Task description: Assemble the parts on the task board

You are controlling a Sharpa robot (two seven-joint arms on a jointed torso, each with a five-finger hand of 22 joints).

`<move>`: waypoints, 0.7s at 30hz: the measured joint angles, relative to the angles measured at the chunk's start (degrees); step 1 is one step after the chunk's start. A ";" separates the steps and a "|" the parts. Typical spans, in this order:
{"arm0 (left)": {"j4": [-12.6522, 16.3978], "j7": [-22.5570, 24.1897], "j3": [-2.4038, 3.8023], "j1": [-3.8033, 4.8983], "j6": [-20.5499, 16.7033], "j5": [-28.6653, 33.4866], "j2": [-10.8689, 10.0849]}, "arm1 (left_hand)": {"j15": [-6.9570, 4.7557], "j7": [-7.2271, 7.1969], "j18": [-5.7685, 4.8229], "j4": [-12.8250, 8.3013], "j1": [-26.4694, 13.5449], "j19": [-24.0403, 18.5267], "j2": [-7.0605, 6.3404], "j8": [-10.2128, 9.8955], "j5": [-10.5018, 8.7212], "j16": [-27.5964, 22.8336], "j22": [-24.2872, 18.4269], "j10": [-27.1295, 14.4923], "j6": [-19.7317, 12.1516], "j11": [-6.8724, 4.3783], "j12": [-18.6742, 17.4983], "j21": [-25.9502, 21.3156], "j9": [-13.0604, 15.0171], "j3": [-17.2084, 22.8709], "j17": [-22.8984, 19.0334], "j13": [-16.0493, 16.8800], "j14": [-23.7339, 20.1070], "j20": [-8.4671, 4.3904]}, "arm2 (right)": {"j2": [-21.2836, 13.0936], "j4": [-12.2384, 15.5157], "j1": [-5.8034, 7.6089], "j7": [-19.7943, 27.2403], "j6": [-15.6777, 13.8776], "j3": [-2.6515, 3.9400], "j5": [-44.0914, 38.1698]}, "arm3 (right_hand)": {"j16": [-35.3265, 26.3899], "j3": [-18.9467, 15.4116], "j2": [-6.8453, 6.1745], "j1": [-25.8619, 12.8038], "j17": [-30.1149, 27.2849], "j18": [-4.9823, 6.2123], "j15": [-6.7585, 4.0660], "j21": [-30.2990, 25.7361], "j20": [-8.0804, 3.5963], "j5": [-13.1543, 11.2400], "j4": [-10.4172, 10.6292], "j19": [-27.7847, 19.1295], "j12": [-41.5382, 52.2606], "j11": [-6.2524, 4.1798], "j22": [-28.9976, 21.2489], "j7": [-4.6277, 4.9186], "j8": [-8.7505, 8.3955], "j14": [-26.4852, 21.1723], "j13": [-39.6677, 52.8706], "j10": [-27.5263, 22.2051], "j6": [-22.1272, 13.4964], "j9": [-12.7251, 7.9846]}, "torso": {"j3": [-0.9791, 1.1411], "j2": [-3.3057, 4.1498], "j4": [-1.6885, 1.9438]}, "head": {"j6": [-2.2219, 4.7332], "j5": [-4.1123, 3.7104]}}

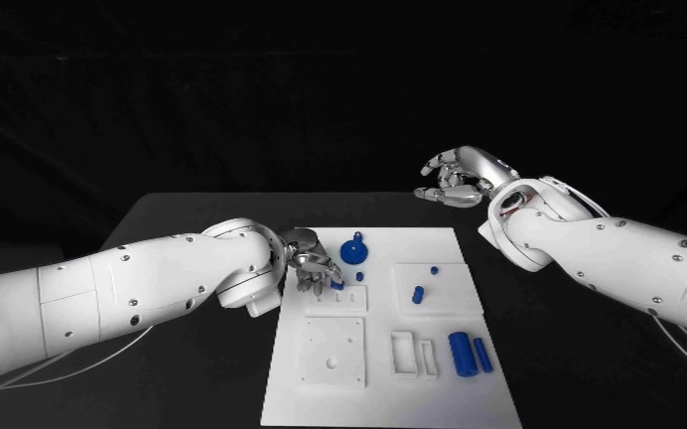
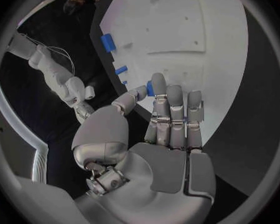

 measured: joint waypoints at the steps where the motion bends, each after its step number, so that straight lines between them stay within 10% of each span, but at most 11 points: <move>1: 0.02 -0.10 -0.04 0.00 0.00 -0.41 0.03 | -0.01 -0.05 0.00 0.00 -0.07 0.02 -0.07 0.00 0.30 0.00 -0.08 0.17 0.17 -0.01 0.23 0.22 0.06 0.00 -0.04 0.07 0.29 -0.02 | 0.14 -0.11 0.02 0.20 -0.18 0.00 0.24 | -0.30 0.00 0.00 0.00 -0.25 0.02 0.12 -0.33 0.16 0.00 0.00 -0.16 -0.18 0.13 -0.14 0.07 0.00 -0.13 -0.37 -0.13 -0.07 0.00 | -0.03 0.00 -0.01 | -0.04 0.01; 6: 0.34 -0.71 -0.50 0.01 -0.02 -2.30 0.12 | -0.43 -0.21 -0.01 -0.05 -0.55 1.28 -0.55 0.00 1.60 0.68 -0.69 0.81 0.79 -0.44 0.72 0.42 0.67 -0.04 -0.16 0.39 1.02 -0.39 | 0.61 -0.52 0.10 1.13 -0.97 0.00 1.30 | -0.90 -0.54 0.00 0.00 -0.98 0.51 0.17 -1.32 0.75 0.13 -0.15 -0.74 -0.45 0.13 -0.45 0.09 0.00 -0.77 -1.72 -0.54 -0.08 -0.01 | -0.05 0.00 -0.01 | -0.44 0.04; 11: 0.77 -1.22 -1.11 0.01 -0.23 -3.52 0.11 | -0.92 -0.60 -0.01 -0.08 -1.05 2.97 -1.05 0.00 3.44 1.90 -0.71 1.53 1.54 -0.95 2.05 0.42 1.78 -0.07 0.00 1.11 1.96 -0.75 | 0.82 -0.71 0.15 1.83 -1.42 0.00 1.98 | -0.91 -3.58 0.23 -0.48 -1.26 0.88 0.16 -1.65 1.07 5.24 -0.88 -1.05 -0.45 0.34 -0.44 0.37 0.00 -0.78 -2.65 -0.75 -0.36 0.00 | -0.07 0.01 0.01 | -0.86 0.20; 21: 0.80 -1.94 -2.44 -0.02 -0.84 -5.17 0.59 | -1.34 -0.75 0.00 -0.25 -1.66 4.00 -1.02 0.38 5.66 4.03 0.28 2.18 1.95 -1.27 4.28 0.88 3.56 -0.24 0.51 2.46 2.58 -0.91 | 1.19 -0.89 0.18 2.27 -1.61 0.00 2.47 | -0.91 -3.90 0.10 -0.72 -1.34 0.90 0.16 -1.87 1.08 5.55 -0.87 -1.04 -0.45 0.34 -0.42 0.36 0.20 -0.78 -2.88 -0.74 -0.36 0.05 | -0.10 0.01 -0.02 | -1.37 0.51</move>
